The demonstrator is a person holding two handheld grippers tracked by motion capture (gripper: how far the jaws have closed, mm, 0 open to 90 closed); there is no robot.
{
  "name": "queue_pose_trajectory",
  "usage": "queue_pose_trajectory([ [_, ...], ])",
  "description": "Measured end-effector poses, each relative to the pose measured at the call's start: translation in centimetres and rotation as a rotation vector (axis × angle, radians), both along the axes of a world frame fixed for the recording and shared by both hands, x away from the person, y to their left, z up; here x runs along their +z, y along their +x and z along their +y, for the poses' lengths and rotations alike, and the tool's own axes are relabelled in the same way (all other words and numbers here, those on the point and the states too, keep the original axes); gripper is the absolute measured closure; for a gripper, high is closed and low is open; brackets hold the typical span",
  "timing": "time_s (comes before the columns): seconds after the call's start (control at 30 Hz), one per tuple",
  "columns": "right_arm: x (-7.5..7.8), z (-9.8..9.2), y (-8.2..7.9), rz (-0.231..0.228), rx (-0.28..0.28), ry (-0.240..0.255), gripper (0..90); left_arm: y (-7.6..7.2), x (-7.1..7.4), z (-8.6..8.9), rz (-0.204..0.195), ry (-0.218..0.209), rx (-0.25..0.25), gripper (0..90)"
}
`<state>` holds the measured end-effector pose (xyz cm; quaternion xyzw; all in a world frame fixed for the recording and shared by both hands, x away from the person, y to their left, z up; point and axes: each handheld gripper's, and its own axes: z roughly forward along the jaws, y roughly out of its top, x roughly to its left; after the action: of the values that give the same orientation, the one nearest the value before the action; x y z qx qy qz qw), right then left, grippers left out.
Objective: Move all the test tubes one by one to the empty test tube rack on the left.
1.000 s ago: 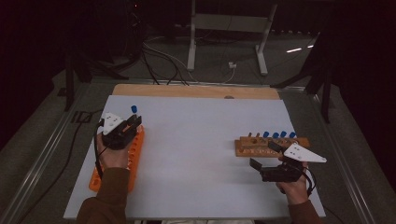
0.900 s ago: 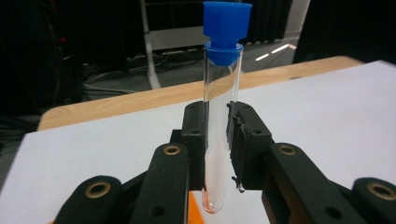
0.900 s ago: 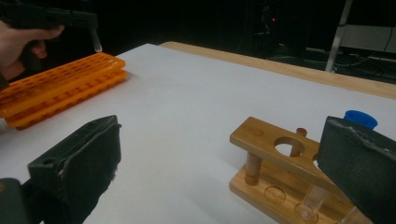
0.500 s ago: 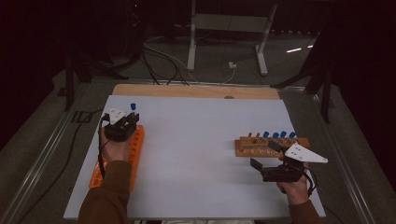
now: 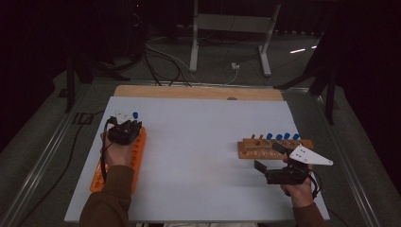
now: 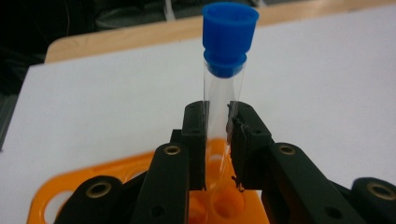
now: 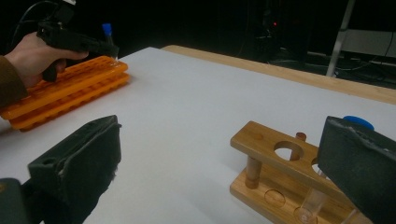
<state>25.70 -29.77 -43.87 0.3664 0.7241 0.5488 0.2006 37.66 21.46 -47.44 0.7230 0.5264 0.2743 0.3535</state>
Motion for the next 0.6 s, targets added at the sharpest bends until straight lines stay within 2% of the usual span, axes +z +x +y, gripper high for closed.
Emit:
queue_pose_trajectory([
  [0.27, -0.05, 0.11, -0.01, 0.002, 0.008, -0.005, 0.0, 0.26, -0.26, 0.13, 0.047, -0.016, 0.009, 78.4],
  [0.4, -0.1, 0.14, 0.0, 0.004, 0.01, -0.004, 0.0, 0.37, -0.33, 0.03, 0.072, -0.003, 0.006, 78.5],
  [0.53, -0.1, 0.18, -0.02, 0.004, 0.011, -0.005, 0.0, 0.68, -0.45, -0.3, 0.106, 0.032, 0.002, 78.6],
  [0.6, -0.12, 0.19, 0.0, 0.004, 0.011, -0.007, 0.0, 0.72, -0.45, -0.2, 0.111, 0.022, 0.004, 78.6],
])
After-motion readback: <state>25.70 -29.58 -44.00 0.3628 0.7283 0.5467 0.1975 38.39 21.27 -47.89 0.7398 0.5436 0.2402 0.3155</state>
